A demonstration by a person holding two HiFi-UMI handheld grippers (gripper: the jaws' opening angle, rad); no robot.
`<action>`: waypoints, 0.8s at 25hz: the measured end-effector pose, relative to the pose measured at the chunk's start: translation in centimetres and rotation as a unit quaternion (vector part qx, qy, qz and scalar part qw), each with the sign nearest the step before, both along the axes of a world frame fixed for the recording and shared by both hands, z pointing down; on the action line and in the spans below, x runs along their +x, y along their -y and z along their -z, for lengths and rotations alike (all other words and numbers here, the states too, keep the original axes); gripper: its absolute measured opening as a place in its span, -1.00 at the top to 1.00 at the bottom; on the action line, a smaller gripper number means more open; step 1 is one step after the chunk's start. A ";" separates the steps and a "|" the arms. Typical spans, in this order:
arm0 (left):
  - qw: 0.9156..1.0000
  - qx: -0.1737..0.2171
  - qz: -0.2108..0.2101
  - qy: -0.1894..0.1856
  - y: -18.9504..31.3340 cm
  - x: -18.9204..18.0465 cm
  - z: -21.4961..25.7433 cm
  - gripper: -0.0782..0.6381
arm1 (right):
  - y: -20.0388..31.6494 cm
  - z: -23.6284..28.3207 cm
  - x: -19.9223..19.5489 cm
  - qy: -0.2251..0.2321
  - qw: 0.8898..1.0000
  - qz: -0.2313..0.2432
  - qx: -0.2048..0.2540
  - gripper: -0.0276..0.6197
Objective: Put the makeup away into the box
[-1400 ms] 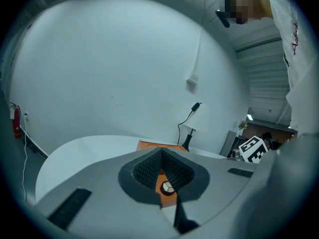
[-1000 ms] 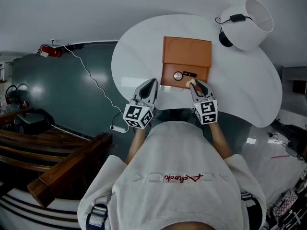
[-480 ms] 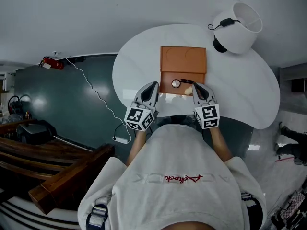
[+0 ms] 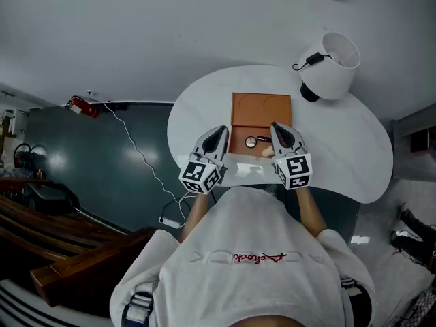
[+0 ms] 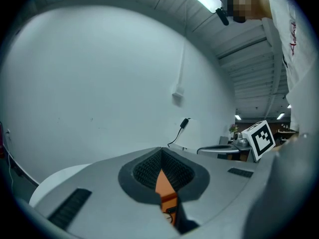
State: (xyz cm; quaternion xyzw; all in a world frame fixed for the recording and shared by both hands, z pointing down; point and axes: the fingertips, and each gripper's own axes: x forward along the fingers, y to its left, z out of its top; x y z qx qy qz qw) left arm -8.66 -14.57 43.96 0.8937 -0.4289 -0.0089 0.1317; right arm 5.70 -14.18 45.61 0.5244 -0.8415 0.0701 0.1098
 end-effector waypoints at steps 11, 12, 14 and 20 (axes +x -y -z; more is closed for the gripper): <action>1.000 0.002 0.008 -0.001 -0.3 -0.3 0.2 0.76 | 0.0 0.3 -0.4 -0.004 1.000 0.005 0.003 0.85; 1.000 0.002 0.008 -0.001 -0.3 -0.3 0.2 0.76 | 0.0 0.2 -0.3 -0.005 1.000 0.005 0.003 0.85; 1.000 0.002 0.007 -0.001 -0.3 -0.2 0.1 0.76 | 0.0 0.1 -0.2 -0.006 1.000 0.004 0.003 0.85; 1.000 -0.001 0.004 0.000 -0.5 0.1 -0.2 0.76 | -0.3 -0.1 -0.1 -0.006 1.000 0.003 0.002 0.85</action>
